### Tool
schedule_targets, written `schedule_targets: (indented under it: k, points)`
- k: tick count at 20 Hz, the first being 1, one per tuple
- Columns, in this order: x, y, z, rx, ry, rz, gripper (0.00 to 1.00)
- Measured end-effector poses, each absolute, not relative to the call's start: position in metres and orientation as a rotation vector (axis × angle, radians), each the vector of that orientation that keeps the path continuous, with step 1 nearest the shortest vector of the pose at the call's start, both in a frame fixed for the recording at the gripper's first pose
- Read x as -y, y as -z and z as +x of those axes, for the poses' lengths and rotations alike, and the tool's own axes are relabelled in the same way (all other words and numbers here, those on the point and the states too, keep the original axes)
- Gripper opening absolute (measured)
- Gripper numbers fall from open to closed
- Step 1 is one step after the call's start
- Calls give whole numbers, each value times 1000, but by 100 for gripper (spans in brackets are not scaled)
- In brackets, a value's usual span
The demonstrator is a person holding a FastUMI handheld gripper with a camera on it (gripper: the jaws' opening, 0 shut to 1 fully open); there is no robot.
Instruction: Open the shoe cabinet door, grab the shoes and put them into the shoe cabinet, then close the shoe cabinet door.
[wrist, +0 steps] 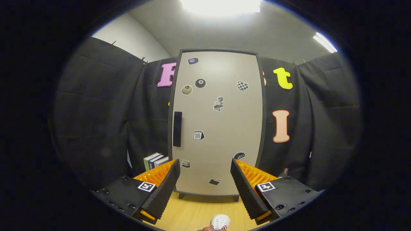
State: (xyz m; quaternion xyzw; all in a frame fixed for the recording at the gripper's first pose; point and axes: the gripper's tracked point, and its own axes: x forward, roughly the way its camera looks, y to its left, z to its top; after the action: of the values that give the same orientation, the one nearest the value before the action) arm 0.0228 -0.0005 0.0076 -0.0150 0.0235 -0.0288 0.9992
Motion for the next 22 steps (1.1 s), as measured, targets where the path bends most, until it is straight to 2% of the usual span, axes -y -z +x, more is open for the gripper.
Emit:
schedule_targets:
  k: [6,12,22]
  points:
    - [-16,-29,48,-38,60,-44,98]
    - [-34,-49,107,-36,71,-42,98]
    - [-68,-40,211,-99,39,1,99]
